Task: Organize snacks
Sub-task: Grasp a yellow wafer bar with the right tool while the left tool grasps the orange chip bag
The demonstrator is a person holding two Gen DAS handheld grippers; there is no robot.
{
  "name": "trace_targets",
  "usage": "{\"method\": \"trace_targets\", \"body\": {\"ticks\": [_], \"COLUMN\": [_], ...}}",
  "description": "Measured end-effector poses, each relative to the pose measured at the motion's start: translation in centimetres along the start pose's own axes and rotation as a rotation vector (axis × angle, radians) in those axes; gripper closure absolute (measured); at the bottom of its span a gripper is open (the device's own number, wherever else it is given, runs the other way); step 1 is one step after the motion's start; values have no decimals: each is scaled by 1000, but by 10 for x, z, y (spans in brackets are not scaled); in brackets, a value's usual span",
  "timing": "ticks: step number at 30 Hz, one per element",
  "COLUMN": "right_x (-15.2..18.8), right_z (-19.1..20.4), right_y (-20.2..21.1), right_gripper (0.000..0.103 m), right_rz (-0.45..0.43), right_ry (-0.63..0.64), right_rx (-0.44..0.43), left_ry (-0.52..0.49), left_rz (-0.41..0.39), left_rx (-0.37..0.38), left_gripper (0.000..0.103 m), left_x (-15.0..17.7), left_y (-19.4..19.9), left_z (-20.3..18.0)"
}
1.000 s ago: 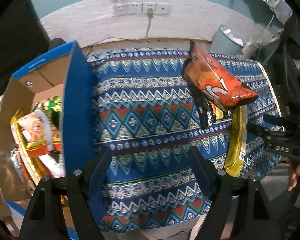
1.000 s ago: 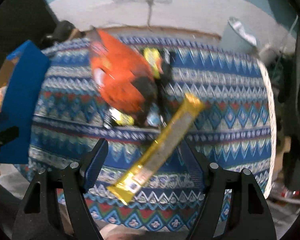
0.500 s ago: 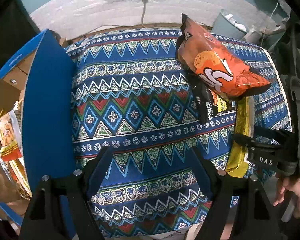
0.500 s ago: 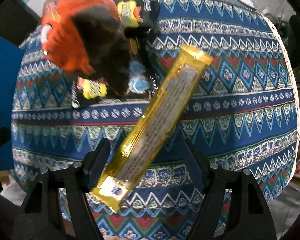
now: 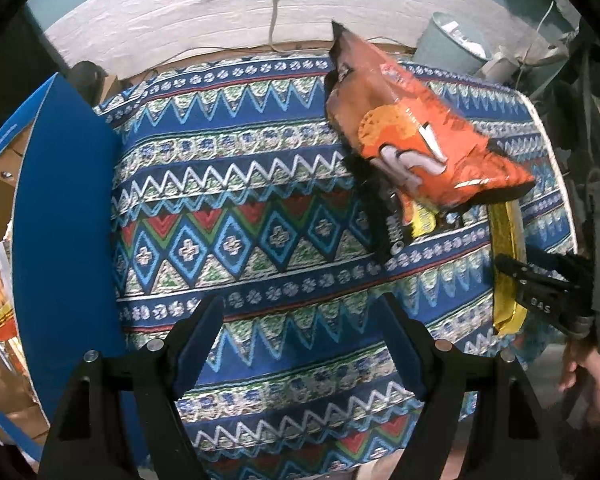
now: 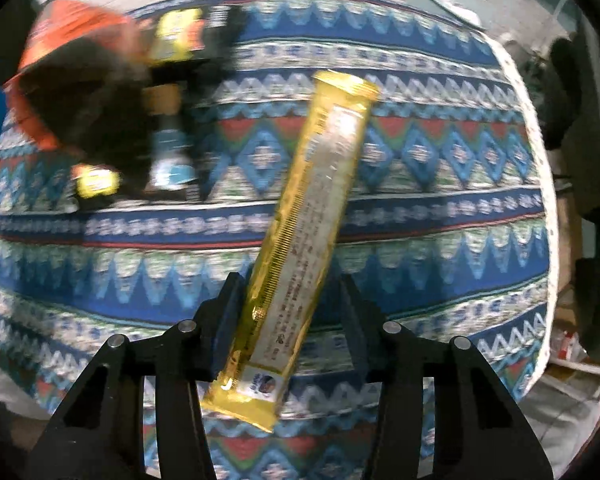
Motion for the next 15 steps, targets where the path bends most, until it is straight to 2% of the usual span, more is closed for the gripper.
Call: {"method": "trace_targets", "body": {"ticks": [4,6,9,11,15], "right_x": [3,4,5,-3,-14], "right_z": [-28,-36,-43,-53,-57], "right_y": [0,2,5,3,-1], "right_gripper": [56,56,56,51,51], "right_rz": [3,-5,-18,-21,-47], "right_ry": [-35,-55,-60,-55,-65], "right_rx": [28,9,-13,-14,-49], "left_ry": [61,102,184,225,288], "left_rz": [-21,-29,-37,-35,-27], "left_rx": [52,85,143,175,210], "left_gripper": [21,17,17,17,16], "left_x": [-13,-22,-38,-47,-60], "left_y": [6,9,10,8,3], "left_z": [0,0,2,1,-3]}}
Point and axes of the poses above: each gripper's, at about its wrist camera, not at the fingertips, and y roughly against the way its jaws point, z to its left, x to its underside, the point moved 1 cm from there along -y, roughly the way its jaws point, and after that the axes turned 9 degrees about -x, right-handed, at the moved point
